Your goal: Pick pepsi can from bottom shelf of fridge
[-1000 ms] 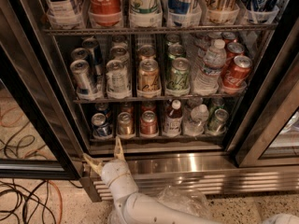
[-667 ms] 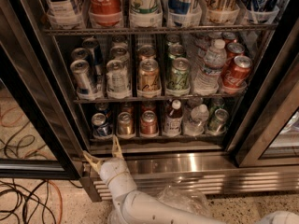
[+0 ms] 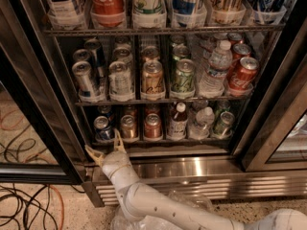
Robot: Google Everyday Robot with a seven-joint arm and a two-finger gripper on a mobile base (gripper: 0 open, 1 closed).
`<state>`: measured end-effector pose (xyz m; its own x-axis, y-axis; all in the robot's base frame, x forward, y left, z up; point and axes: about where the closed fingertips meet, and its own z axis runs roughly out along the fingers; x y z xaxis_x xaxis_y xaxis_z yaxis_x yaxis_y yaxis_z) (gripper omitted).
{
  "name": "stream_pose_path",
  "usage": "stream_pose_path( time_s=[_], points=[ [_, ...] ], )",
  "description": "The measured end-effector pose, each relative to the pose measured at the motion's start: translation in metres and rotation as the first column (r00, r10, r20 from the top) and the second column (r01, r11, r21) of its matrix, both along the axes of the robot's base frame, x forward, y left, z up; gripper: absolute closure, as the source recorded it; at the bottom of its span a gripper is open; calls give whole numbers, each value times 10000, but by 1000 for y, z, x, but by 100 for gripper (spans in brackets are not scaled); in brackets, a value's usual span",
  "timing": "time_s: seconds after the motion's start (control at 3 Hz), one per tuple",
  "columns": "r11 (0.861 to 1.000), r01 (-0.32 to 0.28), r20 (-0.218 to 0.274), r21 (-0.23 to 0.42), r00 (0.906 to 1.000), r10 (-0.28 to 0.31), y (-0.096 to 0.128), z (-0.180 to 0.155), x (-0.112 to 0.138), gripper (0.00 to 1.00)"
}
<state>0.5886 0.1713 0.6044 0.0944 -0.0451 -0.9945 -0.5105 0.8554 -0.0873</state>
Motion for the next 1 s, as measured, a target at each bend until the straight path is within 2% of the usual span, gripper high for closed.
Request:
stream_pose_path(
  time_s=[0.67,1.0],
  points=[
    [9995,-237,-29,206,9997,238,7,1,24,25],
    [9981,-466,-41,404,9989,468,17,3,54,27]
  ],
)
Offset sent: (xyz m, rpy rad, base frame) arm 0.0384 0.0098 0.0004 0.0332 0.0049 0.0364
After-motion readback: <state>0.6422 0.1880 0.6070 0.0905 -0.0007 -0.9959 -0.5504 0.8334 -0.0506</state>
